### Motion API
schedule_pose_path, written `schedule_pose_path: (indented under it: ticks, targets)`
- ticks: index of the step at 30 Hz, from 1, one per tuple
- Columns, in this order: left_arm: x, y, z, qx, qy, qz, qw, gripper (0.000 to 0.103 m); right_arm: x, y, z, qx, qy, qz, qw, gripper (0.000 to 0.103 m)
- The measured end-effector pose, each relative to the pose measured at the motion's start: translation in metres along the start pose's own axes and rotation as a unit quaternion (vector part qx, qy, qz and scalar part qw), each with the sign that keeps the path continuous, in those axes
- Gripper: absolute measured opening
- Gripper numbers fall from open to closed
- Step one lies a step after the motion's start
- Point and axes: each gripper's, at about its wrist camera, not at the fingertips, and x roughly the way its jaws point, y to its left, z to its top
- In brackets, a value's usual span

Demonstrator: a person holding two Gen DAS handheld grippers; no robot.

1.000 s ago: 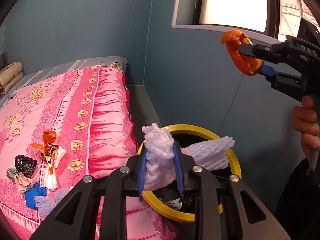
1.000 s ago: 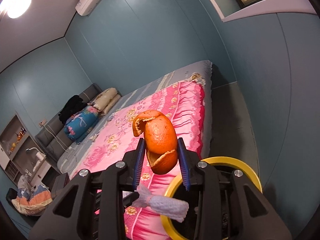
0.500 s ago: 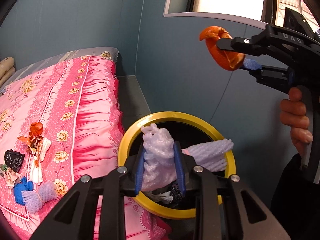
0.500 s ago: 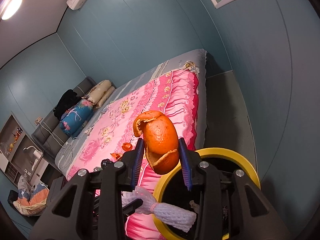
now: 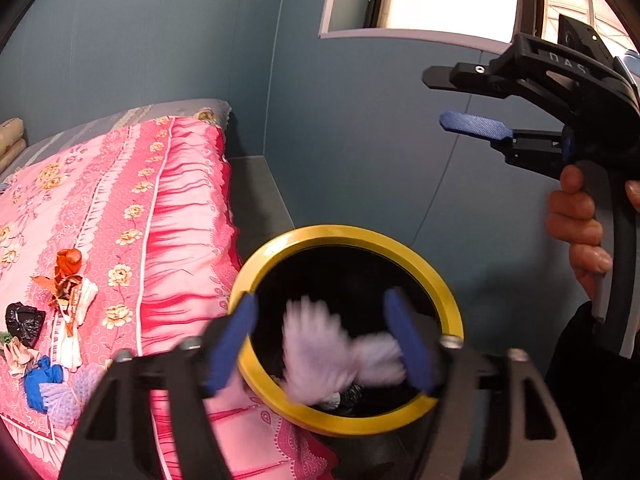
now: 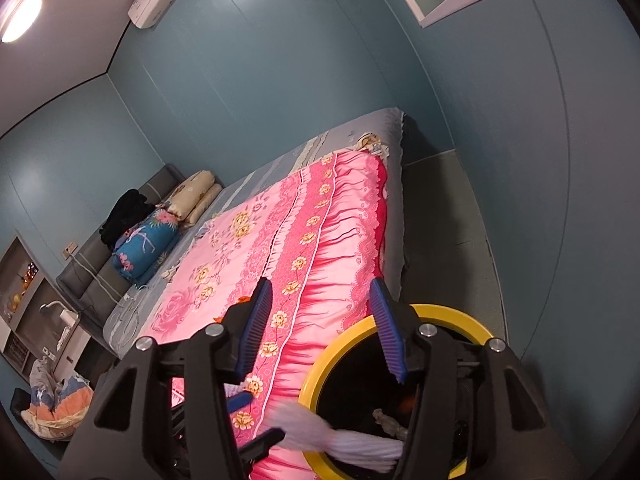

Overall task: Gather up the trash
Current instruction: 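Carry the orange peel and foam net over the bin and release both, then return both open grippers over the remaining trash on the bed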

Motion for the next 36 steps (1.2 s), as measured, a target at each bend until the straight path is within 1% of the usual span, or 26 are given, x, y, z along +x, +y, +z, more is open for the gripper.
schedule_pose_path:
  ticks: [4,6,10,15,20,26,30,33,35,36]
  targets:
    - [-0.006,0.009,0.0,-0.009,-0.009,0.013,0.9998,0.082,-0.009,-0.001,0.002,0.0,-0.025,-0.003,1.0,0.057]
    - [-0.01,0.019,0.001,-0.019,-0.014,0.023,0.9995,0.083,-0.012,0.0,0.002,-0.002,-0.034,0.002,0.999,0.059]
    - [-0.02,0.037,0.0,-0.035,-0.023,0.043,0.9982,0.087,-0.012,0.005,0.003,-0.008,-0.036,0.017,0.999,0.063]
    - [-0.037,0.057,-0.001,-0.046,-0.038,0.07,0.9958,0.087,-0.01,0.013,0.005,-0.02,-0.033,0.033,0.999,0.064]
    - [-0.055,0.08,-0.003,-0.061,-0.05,0.094,0.9924,0.088,-0.001,0.032,0.005,-0.037,-0.013,0.051,0.998,0.065]
    - [-0.077,0.109,-0.013,-0.08,-0.056,0.131,0.9866,0.088,0.014,0.068,-0.002,-0.074,0.012,0.076,0.994,0.065]
    - [-0.093,0.133,-0.02,-0.096,-0.062,0.159,0.9806,0.088,0.026,0.091,-0.013,-0.097,0.03,0.097,0.99,0.066]
    - [-0.104,0.153,-0.023,-0.114,-0.064,0.182,0.9746,0.088,0.042,0.114,-0.025,-0.117,0.052,0.116,0.985,0.067]
    - [-0.112,0.167,-0.025,-0.124,-0.066,0.197,0.9703,0.089,0.051,0.126,-0.034,-0.126,0.065,0.126,0.982,0.068]
    - [-0.118,0.177,-0.027,-0.131,-0.067,0.211,0.9664,0.089,0.056,0.132,-0.038,-0.131,0.072,0.13,0.98,0.068]
